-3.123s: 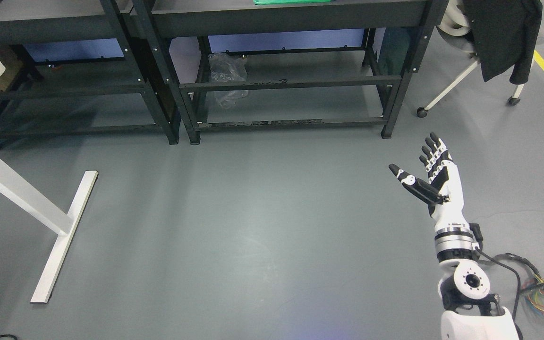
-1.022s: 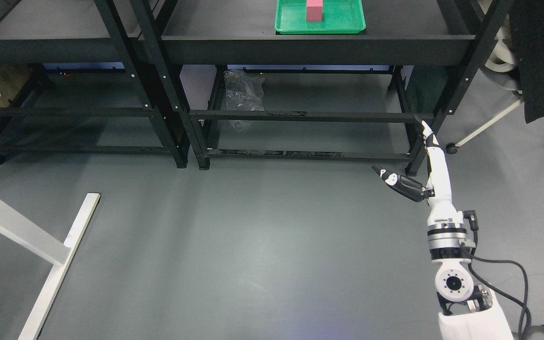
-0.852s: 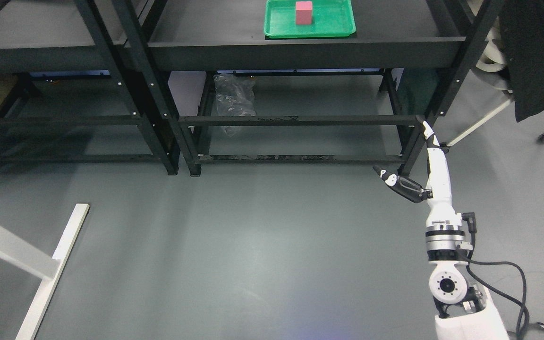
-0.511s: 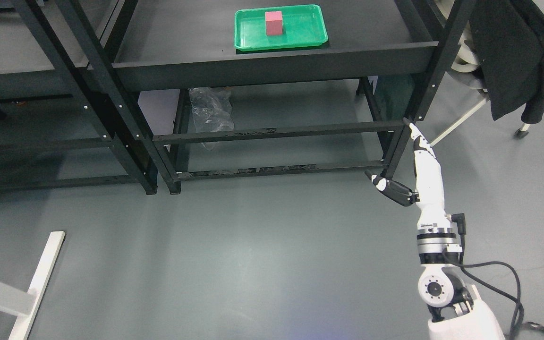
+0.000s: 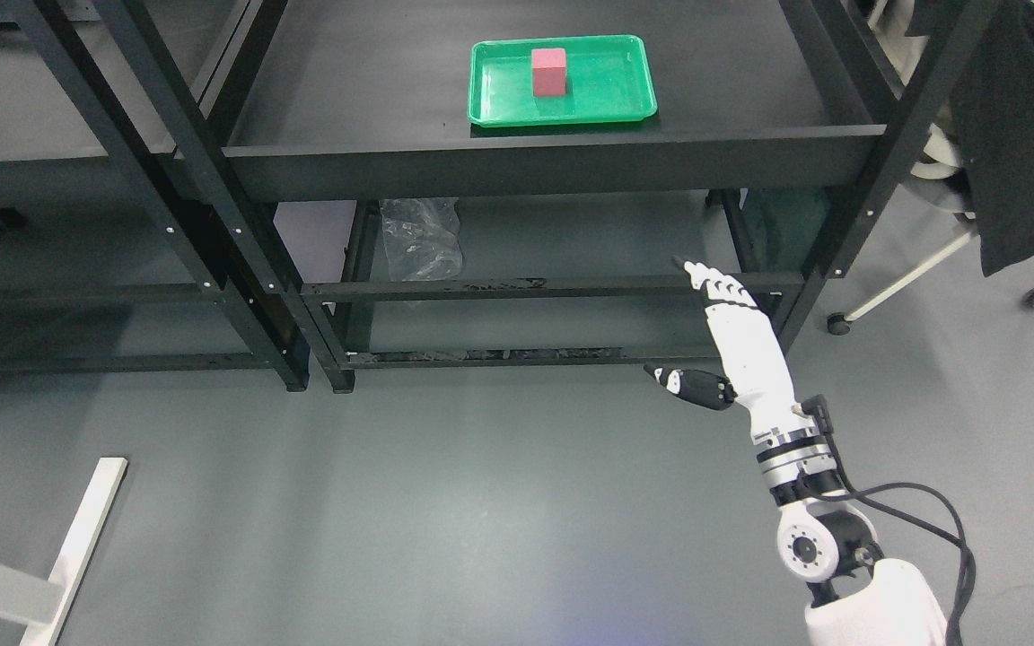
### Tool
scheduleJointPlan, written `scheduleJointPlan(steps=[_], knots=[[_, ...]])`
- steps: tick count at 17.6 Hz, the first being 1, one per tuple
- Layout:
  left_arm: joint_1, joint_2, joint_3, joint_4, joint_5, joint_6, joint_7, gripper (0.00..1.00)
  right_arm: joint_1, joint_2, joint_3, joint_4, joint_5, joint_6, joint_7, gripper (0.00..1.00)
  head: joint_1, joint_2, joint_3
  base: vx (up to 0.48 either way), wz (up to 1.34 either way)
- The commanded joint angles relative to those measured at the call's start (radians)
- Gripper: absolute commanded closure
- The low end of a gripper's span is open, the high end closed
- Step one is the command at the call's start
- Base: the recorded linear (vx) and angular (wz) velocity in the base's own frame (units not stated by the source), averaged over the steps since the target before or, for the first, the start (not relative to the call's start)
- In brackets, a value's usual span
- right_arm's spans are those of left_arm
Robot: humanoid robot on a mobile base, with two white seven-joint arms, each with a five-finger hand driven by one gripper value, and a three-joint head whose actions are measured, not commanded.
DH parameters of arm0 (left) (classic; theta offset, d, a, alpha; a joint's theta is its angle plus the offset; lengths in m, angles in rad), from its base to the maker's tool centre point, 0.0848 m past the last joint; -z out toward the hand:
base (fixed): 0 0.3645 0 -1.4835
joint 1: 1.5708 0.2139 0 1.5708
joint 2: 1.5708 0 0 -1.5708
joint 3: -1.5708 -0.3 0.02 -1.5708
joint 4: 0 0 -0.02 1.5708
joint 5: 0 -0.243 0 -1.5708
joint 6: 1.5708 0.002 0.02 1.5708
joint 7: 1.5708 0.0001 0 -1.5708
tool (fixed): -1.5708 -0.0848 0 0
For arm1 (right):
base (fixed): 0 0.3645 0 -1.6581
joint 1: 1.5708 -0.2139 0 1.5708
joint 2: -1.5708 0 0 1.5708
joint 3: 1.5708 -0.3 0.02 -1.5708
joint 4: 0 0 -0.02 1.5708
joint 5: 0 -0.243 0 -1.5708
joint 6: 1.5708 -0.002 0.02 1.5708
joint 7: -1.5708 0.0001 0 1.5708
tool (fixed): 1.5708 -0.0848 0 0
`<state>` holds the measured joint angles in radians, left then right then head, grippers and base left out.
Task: Pick pink block from left shelf to tray
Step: 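Drive toward the shelf and raise the right hand toward the green tray, then reach the right hand over the pink cube in the green tray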
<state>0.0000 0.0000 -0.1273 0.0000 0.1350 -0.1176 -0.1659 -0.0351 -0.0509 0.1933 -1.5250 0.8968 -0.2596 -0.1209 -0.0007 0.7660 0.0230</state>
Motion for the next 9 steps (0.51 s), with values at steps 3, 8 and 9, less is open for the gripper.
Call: scheduleJointPlan(steps=[3,8,9], knots=[[0.020,0.017,0.000,-0.017,0.000,0.000,0.000,0.00,-0.025,0.008,0.045,0.025,0.476,-0.004,-0.144,0.01,0.0000,0.000,0.000,0.230,0.16],[0.020,0.017,0.000,-0.017,0.000,0.000,0.000,0.00,-0.032,0.033,0.064,0.020,0.475,0.031,-0.148,0.01,0.0000,0.000,0.000,0.249,0.15],[0.020,0.017,0.000,-0.017,0.000,0.000,0.000,0.00,-0.034,0.033,0.066,0.019,0.478,0.045,-0.145,0.01,0.0000,0.000,0.000,0.273,0.14]])
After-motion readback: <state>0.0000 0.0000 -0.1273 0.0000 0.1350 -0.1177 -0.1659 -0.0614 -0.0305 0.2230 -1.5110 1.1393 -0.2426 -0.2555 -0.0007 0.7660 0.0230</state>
